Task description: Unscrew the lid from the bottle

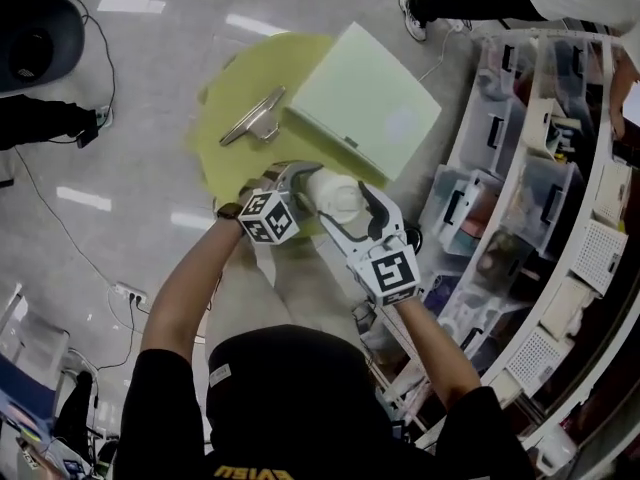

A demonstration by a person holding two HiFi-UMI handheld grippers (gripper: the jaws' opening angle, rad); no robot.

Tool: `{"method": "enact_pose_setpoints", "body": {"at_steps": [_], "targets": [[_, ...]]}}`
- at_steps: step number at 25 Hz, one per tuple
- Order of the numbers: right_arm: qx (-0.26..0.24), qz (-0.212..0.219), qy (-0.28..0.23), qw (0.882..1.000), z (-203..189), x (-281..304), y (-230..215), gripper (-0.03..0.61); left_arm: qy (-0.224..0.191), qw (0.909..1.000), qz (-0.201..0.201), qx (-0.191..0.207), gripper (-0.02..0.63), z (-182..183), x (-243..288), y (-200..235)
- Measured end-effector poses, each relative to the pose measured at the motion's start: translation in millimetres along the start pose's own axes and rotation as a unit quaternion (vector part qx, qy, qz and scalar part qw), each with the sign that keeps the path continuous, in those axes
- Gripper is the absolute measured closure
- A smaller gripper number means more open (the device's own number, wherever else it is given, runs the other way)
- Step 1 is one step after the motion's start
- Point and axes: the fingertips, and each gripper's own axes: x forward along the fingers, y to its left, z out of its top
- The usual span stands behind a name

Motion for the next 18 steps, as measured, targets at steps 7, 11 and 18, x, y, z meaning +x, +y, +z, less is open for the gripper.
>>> {"method": "enact_pose_setpoints", "body": {"at_steps": [7, 11, 18], "targets": [[-0.107, 0.092, 0.029, 0.99, -1, 0, 8, 0.225, -0.005, 1.0, 0.006, 0.0, 0.236, 1, 0, 1], [-0.16, 0.146, 0.051, 0.975, -5, 1, 13, 0.225, -0.006, 0.9999, 0.011, -0.002, 0.236, -2, 1, 0], [-0.204, 0.19, 0.084, 0.957, -8, 1, 12, 0.225, -0.01, 0.9995, 0.028, -0.013, 0.238, -3, 4, 1]]}}
